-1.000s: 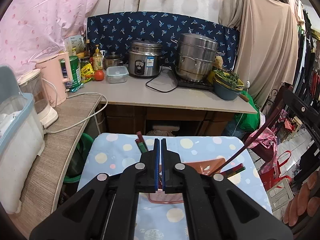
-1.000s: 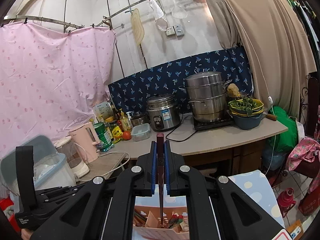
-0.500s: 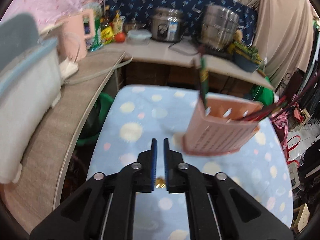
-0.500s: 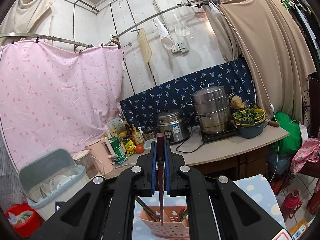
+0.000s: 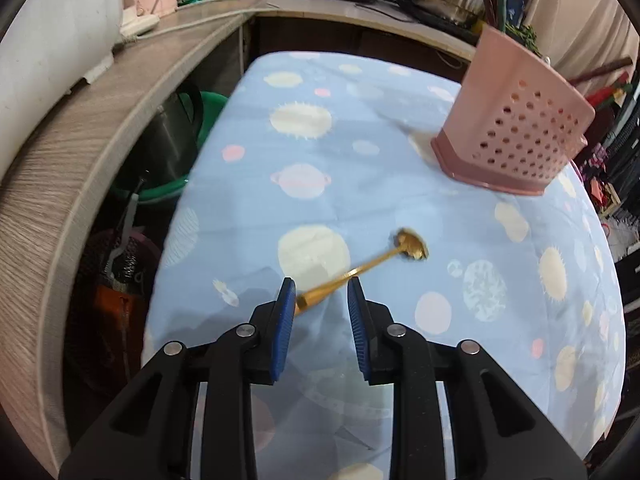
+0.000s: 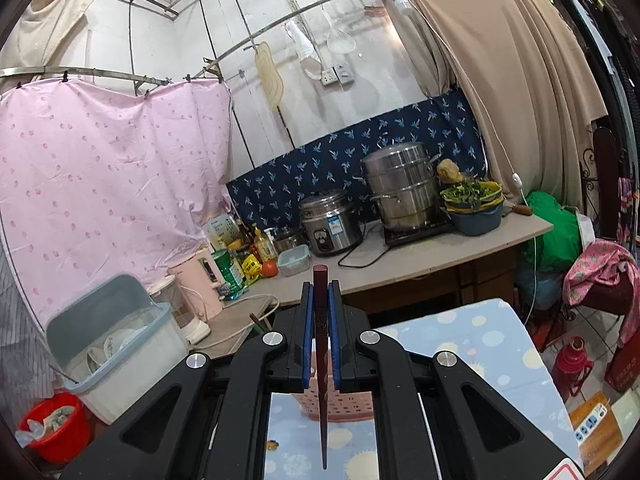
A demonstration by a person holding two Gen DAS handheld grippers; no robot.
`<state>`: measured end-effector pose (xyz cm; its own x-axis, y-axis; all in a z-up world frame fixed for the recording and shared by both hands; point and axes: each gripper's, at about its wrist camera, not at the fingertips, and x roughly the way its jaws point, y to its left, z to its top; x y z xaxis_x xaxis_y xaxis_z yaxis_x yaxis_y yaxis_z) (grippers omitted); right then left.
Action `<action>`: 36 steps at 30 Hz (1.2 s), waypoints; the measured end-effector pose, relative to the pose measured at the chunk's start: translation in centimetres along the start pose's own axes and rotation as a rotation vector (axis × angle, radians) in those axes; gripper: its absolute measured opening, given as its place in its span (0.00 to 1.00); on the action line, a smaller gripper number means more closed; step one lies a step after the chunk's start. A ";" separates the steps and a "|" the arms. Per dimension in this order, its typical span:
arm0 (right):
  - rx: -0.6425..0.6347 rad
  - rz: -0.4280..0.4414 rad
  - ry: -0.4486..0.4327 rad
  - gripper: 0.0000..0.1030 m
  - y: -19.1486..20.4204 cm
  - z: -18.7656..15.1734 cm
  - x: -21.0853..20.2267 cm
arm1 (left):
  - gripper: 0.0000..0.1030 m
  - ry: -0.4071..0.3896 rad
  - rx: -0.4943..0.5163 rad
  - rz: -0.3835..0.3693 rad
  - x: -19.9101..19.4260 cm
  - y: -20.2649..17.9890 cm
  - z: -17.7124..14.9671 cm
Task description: Organize utensils
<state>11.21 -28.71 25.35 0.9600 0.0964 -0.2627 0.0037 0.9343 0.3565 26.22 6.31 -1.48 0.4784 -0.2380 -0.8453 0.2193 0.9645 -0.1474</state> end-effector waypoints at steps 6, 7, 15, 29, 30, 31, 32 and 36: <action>0.014 -0.014 0.058 0.07 -0.5 -2.2 0.1 | 0.25 0.002 0.051 0.006 0.6 -1.1 -1.1; 0.016 -0.016 0.065 0.07 -0.6 -2.5 0.0 | 0.25 0.014 0.055 -0.020 0.5 -1.2 -1.4; 0.027 -0.019 0.099 0.07 -1.0 -3.6 0.2 | 0.35 -0.051 0.098 0.060 -0.8 -1.7 -1.1; 0.043 -0.006 0.165 0.07 -0.8 -5.5 0.9 | 0.34 -0.007 0.177 0.044 0.5 -2.6 -2.9; 0.042 -0.006 0.169 0.07 -0.7 -5.7 0.9 | 0.31 -0.009 0.184 0.045 0.3 -3.0 -3.4; 0.042 -0.006 0.173 0.07 -0.7 -5.9 0.9 | 0.26 -0.009 0.185 0.040 0.2 -3.3 -3.7; 0.042 -0.006 0.177 0.07 -0.7 -6.0 1.0 | 0.22 -0.009 0.183 0.037 0.0 -3.5 -4.0; 0.044 -0.006 0.186 0.07 -0.6 -6.3 1.1 | 0.11 -0.021 0.186 0.055 -0.4 -4.4 -5.0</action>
<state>10.47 -27.03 19.15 0.8918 0.1566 -0.4245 0.0255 0.9194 0.3926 20.79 2.70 -3.04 0.5109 -0.1899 -0.8384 0.3448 0.9387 -0.0025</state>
